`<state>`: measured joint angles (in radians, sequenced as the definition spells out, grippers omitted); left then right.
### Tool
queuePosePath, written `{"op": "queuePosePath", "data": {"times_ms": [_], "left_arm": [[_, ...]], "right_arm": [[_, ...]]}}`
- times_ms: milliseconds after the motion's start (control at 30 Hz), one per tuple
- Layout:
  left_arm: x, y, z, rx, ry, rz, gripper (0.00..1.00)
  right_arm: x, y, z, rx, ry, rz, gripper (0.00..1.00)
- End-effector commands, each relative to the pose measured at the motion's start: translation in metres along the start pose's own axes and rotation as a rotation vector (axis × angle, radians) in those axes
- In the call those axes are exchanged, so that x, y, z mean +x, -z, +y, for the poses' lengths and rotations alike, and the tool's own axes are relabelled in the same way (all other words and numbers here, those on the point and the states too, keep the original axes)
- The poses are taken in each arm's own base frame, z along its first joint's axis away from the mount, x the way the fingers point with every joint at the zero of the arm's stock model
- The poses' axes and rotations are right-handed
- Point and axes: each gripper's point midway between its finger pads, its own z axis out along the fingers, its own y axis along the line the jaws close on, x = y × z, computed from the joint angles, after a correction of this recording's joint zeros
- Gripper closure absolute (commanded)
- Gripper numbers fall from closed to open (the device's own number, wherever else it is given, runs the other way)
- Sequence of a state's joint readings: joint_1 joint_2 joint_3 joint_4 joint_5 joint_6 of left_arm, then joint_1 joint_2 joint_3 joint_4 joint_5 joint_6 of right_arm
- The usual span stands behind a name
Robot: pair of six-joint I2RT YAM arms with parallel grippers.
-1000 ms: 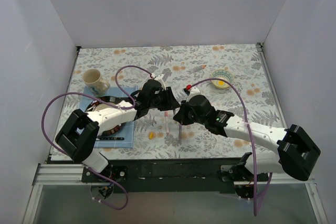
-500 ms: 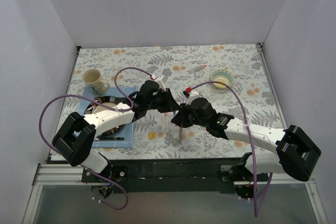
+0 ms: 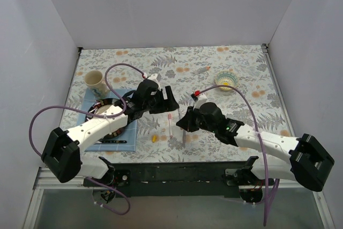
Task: Insert the pens into the pen caps
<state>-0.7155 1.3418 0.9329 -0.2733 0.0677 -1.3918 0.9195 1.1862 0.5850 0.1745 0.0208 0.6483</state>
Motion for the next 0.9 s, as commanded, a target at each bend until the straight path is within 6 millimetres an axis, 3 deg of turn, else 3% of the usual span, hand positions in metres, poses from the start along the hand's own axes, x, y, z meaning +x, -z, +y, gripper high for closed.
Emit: {"op": "queuePosePath", "data": {"times_ms": [0,100,167,200,267,433,567,733,867], "left_arm": [[-0.017,0.038,0.061,-0.386,0.039,-0.086,0.25],[-0.003,0.041,0.062,-0.386,0.130,-0.055,0.33],[0.017,0.038,0.064,-0.345,0.110,0.017,0.37],[0.026,0.039,0.057,-0.281,0.081,0.057,0.46],[0.043,0.041,0.071,-0.301,0.078,0.085,0.54],[0.067,0.053,0.092,-0.353,0.000,0.130,0.53],[0.079,0.052,0.105,-0.412,-0.016,0.168,0.54],[0.090,0.035,0.092,-0.374,-0.107,0.226,0.53],[0.096,0.024,0.093,-0.398,-0.213,0.288,0.54]], "right_arm": [[-0.007,0.012,-0.009,0.036,0.005,-0.066,0.99],[-0.013,0.021,-0.011,0.052,0.020,-0.097,0.99],[-0.018,0.027,-0.011,0.057,0.033,-0.114,0.99],[-0.019,0.029,-0.011,0.060,0.036,-0.120,0.99],[-0.021,0.035,-0.011,0.058,0.039,-0.134,0.99],[-0.020,0.044,-0.015,0.059,0.039,-0.161,0.99],[-0.021,0.045,-0.016,0.061,0.037,-0.174,0.99],[-0.021,0.045,-0.014,0.051,0.037,-0.174,0.99],[-0.021,0.046,-0.013,0.046,0.034,-0.176,0.99]]}}
